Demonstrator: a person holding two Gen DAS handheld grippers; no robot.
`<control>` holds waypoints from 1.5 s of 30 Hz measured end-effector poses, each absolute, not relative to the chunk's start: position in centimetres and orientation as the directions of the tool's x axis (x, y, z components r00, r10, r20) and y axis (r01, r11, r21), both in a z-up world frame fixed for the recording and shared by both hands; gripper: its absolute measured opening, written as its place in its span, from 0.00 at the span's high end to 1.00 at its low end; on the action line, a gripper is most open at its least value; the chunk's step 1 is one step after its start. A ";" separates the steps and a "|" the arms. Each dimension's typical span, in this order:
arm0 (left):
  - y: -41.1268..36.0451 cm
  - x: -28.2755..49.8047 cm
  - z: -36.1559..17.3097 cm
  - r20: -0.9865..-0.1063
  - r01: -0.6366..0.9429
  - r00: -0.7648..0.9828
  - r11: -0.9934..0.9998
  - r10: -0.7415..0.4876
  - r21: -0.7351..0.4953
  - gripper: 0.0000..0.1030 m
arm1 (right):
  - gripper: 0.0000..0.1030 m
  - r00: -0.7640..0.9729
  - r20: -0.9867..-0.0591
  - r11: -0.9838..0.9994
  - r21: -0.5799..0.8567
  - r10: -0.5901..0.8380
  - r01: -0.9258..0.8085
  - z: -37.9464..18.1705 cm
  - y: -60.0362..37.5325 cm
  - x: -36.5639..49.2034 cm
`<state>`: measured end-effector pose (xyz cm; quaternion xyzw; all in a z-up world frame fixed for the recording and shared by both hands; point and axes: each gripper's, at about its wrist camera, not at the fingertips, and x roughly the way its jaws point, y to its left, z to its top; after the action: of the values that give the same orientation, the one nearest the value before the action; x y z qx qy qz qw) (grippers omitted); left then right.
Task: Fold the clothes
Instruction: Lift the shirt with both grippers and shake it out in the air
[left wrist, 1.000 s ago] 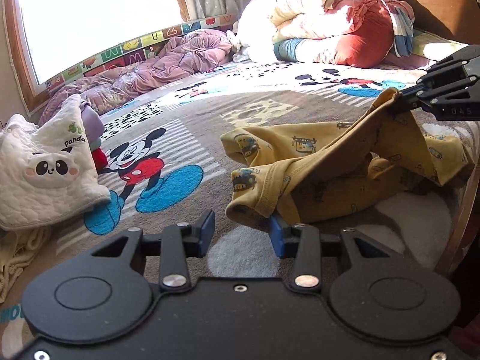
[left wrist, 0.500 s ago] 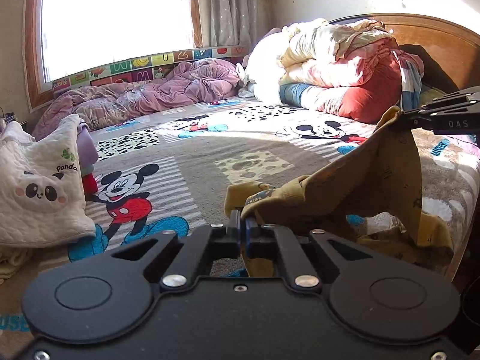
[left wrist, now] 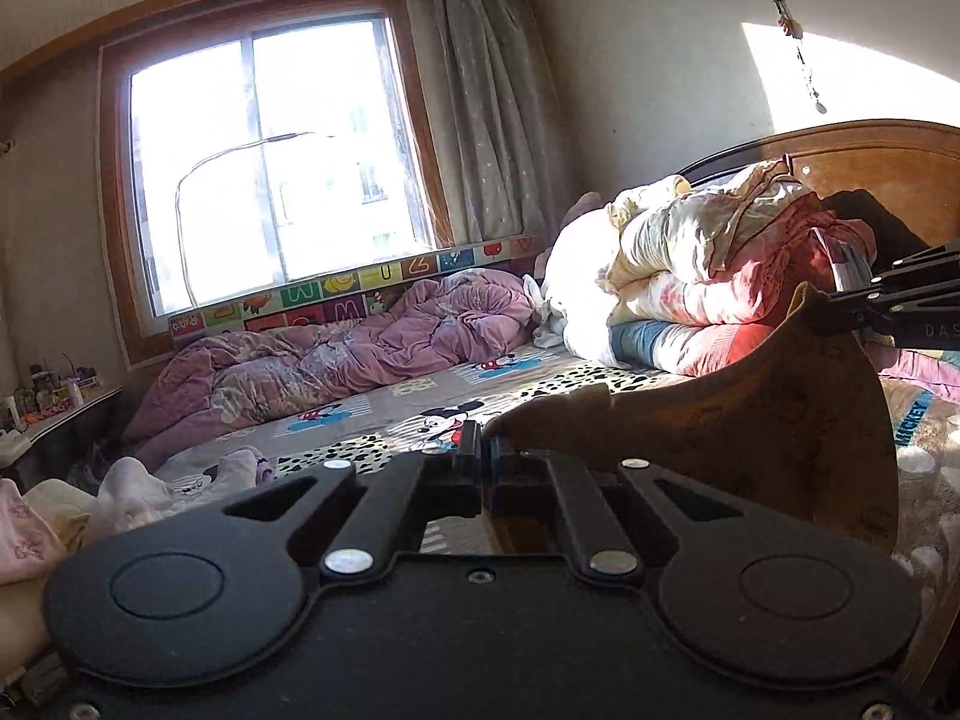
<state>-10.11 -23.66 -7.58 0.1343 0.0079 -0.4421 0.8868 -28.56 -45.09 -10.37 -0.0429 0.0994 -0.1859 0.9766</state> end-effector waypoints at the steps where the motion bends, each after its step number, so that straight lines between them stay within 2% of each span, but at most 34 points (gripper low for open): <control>1: -23.5 -10.5 -6.7 -0.116 0.780 0.612 0.574 -0.782 0.250 0.99 | 0.97 0.913 -0.161 0.925 -0.128 -0.374 0.357 -9.6 -45.0 -28.8; 10: -19.7 -15.8 -2.4 -0.017 0.734 0.620 0.572 -0.784 0.367 0.99 | 0.97 0.925 -0.029 0.910 -0.190 -0.380 0.368 -4.8 -43.5 -33.1; 16: -19.0 -17.6 -3.9 -0.055 0.739 0.619 0.557 -0.784 0.380 0.99 | 0.97 0.928 -0.026 0.898 -0.265 -0.372 0.352 -4.7 -41.9 -36.5; 20: -20.6 -15.9 -6.7 -0.140 0.761 0.618 0.543 -0.774 0.354 0.99 | 0.97 0.921 -0.106 0.902 -0.268 -0.376 0.338 -6.9 -42.7 -35.7; 28: -27.4 -9.2 -14.6 -0.343 0.771 0.632 0.516 -0.695 0.374 0.99 | 0.97 0.856 -0.347 0.920 -0.224 -0.383 0.321 -15.2 -47.8 -26.8; 45: -38.8 6.3 -24.8 -0.590 0.815 0.567 0.495 -0.575 0.301 0.99 | 0.97 0.707 -0.627 0.944 -0.198 -0.328 0.262 -27.5 -57.6 -8.9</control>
<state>6.30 -38.76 -24.83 0.2840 0.2112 -0.4148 0.8383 -8.86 -57.56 -27.47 -0.0472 0.3481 -0.1598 0.9225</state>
